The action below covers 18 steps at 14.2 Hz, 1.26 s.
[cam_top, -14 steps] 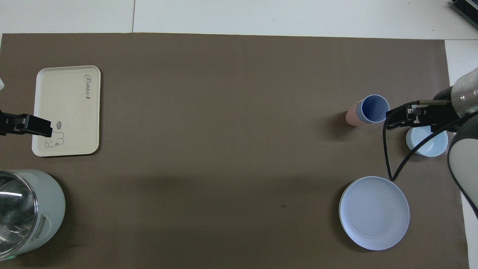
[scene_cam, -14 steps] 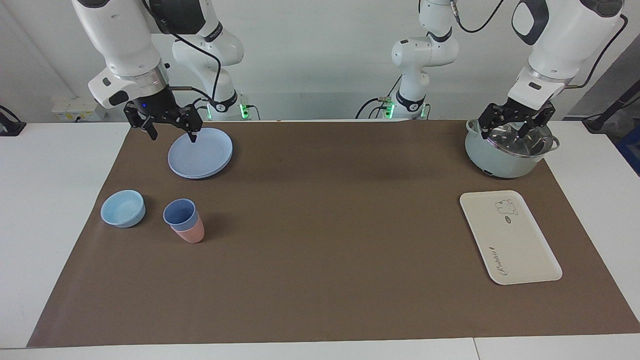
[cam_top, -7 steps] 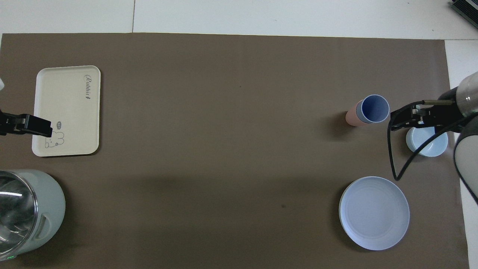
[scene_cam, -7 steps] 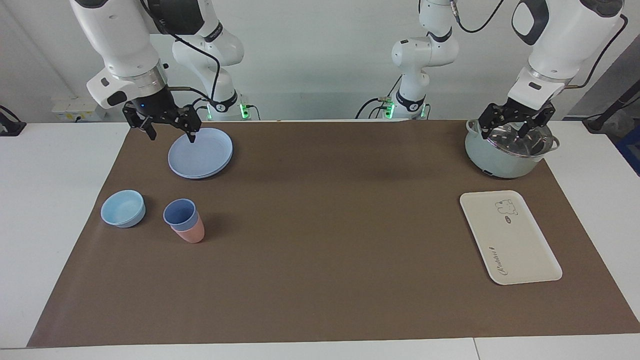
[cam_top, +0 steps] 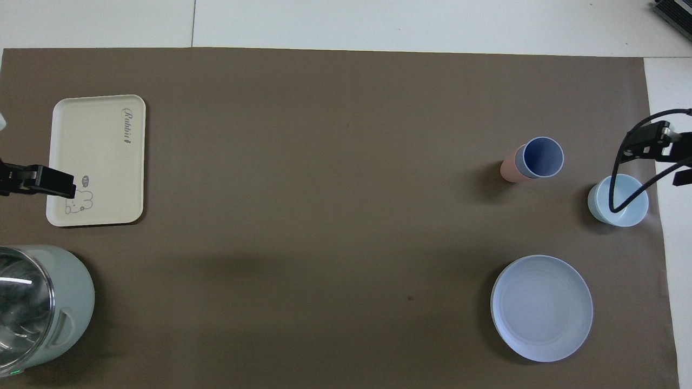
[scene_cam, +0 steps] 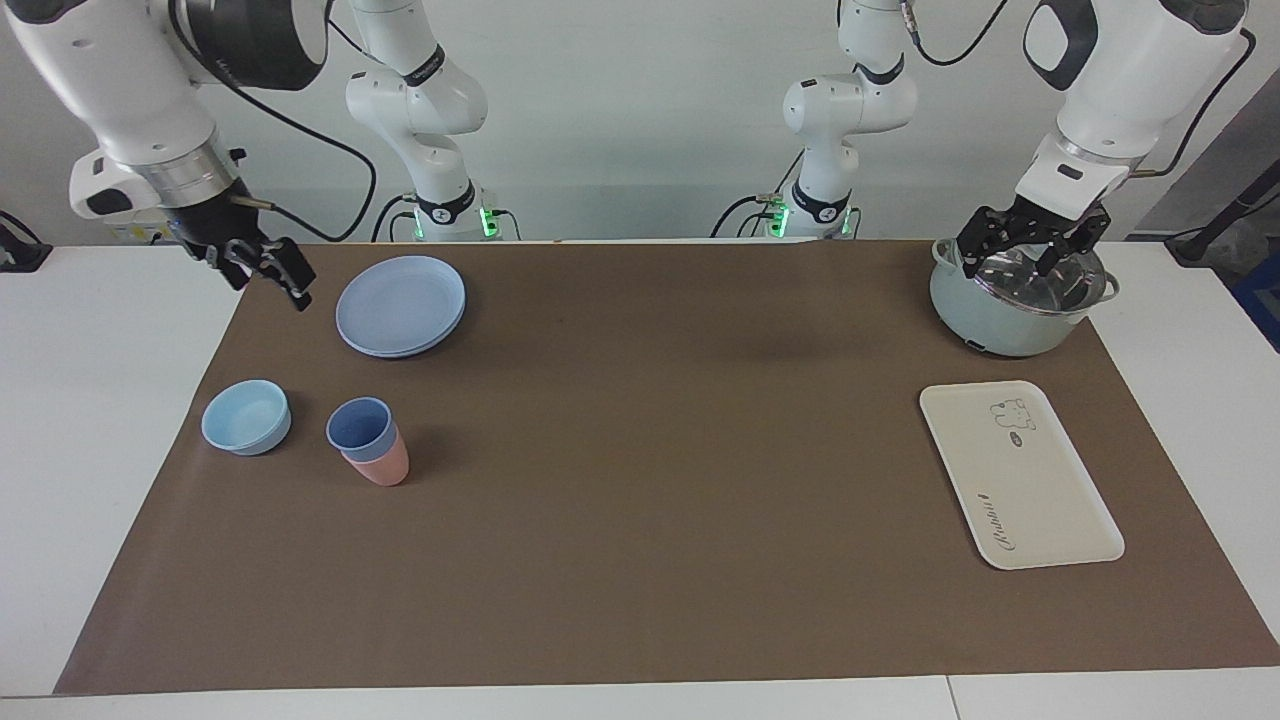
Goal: Place cup on tray
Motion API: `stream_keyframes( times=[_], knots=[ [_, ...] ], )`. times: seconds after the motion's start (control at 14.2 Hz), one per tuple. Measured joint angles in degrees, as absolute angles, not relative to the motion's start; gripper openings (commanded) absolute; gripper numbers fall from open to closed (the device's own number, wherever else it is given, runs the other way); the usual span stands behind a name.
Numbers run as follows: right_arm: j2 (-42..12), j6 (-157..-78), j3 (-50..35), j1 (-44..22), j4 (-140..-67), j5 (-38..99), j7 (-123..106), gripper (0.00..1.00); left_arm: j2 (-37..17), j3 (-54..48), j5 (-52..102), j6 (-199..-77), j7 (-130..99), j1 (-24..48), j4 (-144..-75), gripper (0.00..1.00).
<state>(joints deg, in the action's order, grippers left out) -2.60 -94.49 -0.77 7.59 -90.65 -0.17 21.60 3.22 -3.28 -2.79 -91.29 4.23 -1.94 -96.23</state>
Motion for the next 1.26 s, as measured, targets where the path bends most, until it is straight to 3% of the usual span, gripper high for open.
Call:
stream_keyframes(
  times=[0.56, 1.05, 1.26],
  knots=[
    [-18.25, -105.89, -0.70, 12.38, -87.60, 7.51, 46.52, 0.93, 3.22, -3.28, -2.79, -91.27, 4.23, -1.94, -96.23, 1.00],
    [-32.57, -109.68, -0.69, 13.87, -83.06, 19.87, 53.63, 0.93, 3.22, -3.28, -2.79, -91.26, 4.23, -1.94, -96.23, 1.00],
    [-35.29, -110.46, -0.96, 13.64, -83.44, 25.71, 55.06, 0.93, 3.22, -3.28, -2.79, -91.26, 4.23, -1.94, -96.23, 1.00]
  ],
)
